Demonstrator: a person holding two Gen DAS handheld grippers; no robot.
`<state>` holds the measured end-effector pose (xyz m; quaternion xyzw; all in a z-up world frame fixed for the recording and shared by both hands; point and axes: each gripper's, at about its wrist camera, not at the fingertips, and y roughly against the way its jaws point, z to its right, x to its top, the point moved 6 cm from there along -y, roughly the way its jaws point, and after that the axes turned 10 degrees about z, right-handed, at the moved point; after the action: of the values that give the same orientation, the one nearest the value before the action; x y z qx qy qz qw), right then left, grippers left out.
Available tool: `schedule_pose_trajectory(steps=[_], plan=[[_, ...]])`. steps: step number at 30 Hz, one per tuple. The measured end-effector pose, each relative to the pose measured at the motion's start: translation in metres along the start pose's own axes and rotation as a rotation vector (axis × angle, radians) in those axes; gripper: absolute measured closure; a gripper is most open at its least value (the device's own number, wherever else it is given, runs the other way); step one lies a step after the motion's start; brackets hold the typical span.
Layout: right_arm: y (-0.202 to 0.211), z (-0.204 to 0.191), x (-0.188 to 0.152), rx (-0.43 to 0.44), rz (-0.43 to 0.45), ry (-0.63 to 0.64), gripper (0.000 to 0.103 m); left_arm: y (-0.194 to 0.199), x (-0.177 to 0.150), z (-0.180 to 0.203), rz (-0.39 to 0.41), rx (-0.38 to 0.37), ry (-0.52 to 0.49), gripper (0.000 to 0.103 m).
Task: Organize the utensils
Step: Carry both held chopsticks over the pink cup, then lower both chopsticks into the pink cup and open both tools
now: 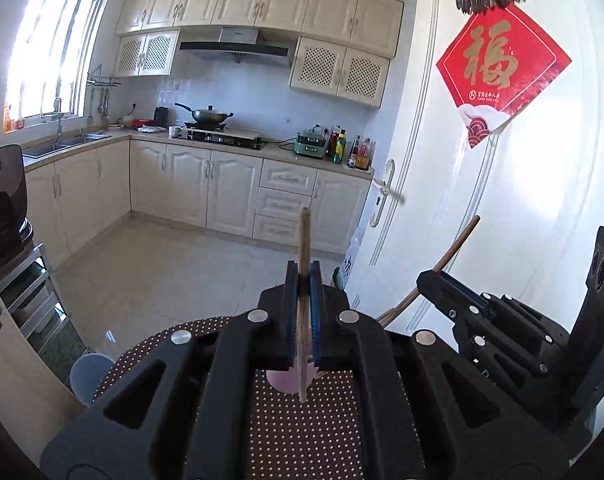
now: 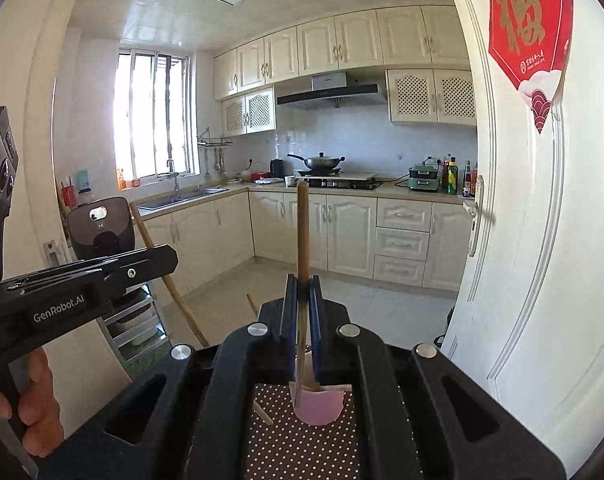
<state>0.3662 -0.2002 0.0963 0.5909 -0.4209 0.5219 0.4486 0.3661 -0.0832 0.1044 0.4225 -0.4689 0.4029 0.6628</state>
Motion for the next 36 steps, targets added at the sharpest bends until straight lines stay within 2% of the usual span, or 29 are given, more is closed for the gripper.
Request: schedule_pose_trajectory(steps=[5, 14, 18, 22, 25, 28, 36], plan=[[-0.011, 0.012, 0.005, -0.031, 0.05, 0.008, 0.099, -0.017, 0.007, 0.003, 0.066, -0.004, 0.042, 0.097], [-0.029, 0.031, -0.002, -0.043, 0.076, 0.015, 0.099, -0.056, 0.003, 0.011, 0.136, 0.046, 0.012, 0.097], [-0.037, 0.034, -0.012, -0.033, 0.057, 0.006, 0.099, -0.071, -0.009, 0.017, 0.135, 0.062, -0.032, 0.097], [-0.044, 0.034, -0.021, -0.026, 0.036, -0.006, 0.099, -0.085, -0.025, 0.02, 0.117, 0.044, -0.051, 0.097], [-0.048, 0.035, -0.026, -0.027, 0.026, -0.007, 0.099, -0.087, -0.031, 0.022, 0.128, 0.048, -0.078, 0.097], [-0.047, 0.036, -0.023, -0.025, 0.027, -0.012, 0.099, -0.085, -0.025, 0.025, 0.135, 0.029, -0.069, 0.097], [-0.044, 0.037, -0.018, -0.016, 0.05, -0.018, 0.099, -0.072, -0.006, 0.034, 0.261, 0.044, -0.111, 0.097]])
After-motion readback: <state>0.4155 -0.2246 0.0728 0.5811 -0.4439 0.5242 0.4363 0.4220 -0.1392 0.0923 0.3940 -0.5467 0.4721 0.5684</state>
